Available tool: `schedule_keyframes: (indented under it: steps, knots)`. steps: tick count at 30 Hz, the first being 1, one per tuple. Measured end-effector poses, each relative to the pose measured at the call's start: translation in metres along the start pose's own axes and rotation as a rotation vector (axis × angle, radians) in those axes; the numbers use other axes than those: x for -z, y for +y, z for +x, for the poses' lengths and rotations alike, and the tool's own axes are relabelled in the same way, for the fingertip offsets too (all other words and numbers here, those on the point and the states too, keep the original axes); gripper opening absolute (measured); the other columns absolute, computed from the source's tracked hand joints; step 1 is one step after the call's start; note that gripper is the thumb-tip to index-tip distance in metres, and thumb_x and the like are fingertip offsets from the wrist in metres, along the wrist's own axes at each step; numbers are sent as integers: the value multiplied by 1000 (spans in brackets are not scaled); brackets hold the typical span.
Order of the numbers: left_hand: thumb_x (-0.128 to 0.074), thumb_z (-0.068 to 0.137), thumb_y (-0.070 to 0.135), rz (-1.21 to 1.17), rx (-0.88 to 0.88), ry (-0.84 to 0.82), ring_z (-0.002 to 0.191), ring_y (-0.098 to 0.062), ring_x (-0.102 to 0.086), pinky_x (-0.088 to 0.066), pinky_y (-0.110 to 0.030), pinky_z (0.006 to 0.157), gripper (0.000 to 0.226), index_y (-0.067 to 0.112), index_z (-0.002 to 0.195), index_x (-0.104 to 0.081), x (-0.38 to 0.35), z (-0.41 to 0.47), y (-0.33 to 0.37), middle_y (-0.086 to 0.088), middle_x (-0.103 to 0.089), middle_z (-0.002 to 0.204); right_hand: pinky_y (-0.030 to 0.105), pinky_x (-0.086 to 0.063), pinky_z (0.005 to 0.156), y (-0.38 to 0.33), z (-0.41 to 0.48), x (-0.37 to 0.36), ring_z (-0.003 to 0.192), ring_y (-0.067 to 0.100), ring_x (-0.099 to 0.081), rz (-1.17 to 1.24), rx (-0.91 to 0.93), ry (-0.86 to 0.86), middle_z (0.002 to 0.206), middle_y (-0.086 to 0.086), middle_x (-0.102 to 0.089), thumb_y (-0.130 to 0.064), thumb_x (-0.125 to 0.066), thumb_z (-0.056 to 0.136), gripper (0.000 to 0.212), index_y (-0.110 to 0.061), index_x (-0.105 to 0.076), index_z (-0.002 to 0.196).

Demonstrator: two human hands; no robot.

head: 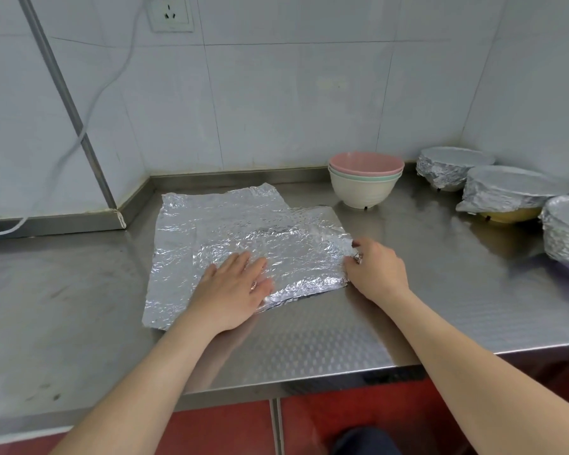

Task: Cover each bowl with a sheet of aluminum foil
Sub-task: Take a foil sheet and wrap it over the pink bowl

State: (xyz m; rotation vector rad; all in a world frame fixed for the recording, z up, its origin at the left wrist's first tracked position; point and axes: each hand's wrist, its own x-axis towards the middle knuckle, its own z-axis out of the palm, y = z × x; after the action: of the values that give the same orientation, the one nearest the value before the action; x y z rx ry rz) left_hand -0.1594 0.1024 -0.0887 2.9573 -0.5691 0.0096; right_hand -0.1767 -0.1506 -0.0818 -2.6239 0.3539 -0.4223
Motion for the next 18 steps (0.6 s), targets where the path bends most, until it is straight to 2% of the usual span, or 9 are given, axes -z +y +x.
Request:
schedule_keyframes:
  steps: [4,7,9,11,12,14,15,16,18]
  knots:
    - [-8,84,77,48,39,-99,147,-12,10,2,-47,118,77,41,151,0,1,-2,3,10,10,161,35,-50,85,-1,20,12,90,23,-63,335,-174,-72,87,-2,-67,-31,-68,77,17,-22,-63,90]
    - [-7,78,82,52,63,-119,147,-12,12,4,-48,118,84,42,151,4,3,-3,7,11,13,160,27,-36,57,-10,38,23,55,17,-43,470,-226,-149,64,1,-49,-30,-74,80,24,-12,-59,76]
    - [-8,78,83,57,68,-121,147,-11,13,5,-47,118,84,42,150,5,3,-5,8,11,14,160,27,-29,56,-16,48,24,57,17,-35,466,-231,-202,68,7,-45,-30,-74,82,28,-3,-65,85]
    - [-9,78,84,58,76,-115,146,-10,14,5,-47,118,84,43,150,5,4,-5,8,12,15,160,27,-32,60,-19,59,21,67,18,-41,489,-225,-233,80,15,-57,-30,-73,84,44,9,-66,102]
    - [-9,78,84,55,77,-115,146,-10,15,6,-46,118,84,43,150,6,4,-5,9,13,15,159,27,-33,63,-21,63,20,70,18,-43,504,-226,-239,87,18,-62,-29,-73,84,42,8,-67,103]
    - [-8,77,85,45,81,-115,146,-9,16,7,-46,118,85,44,150,6,3,-5,9,13,15,159,26,-31,62,-25,71,18,63,15,-39,494,-216,-227,76,14,-55,-21,-74,82,19,-5,-65,78]
    - [-8,77,85,41,79,-113,146,-9,16,7,-46,118,85,44,150,6,3,-5,9,13,15,159,27,-32,60,-24,75,15,58,15,-37,495,-210,-203,67,9,-50,-17,-74,81,23,-11,-57,66]
    - [-8,77,85,40,78,-113,146,-9,16,7,-46,118,86,44,150,6,4,-5,9,13,15,159,27,-34,60,-23,78,10,56,15,-38,468,-206,-168,62,3,-49,-15,-74,80,28,-14,-52,61]
    - [-8,77,85,37,79,-109,146,-9,16,7,-47,118,86,44,150,6,5,-5,9,13,15,159,29,-44,66,-18,73,5,63,18,-52,350,-186,-76,66,1,-57,-17,-71,81,18,-15,-59,68]
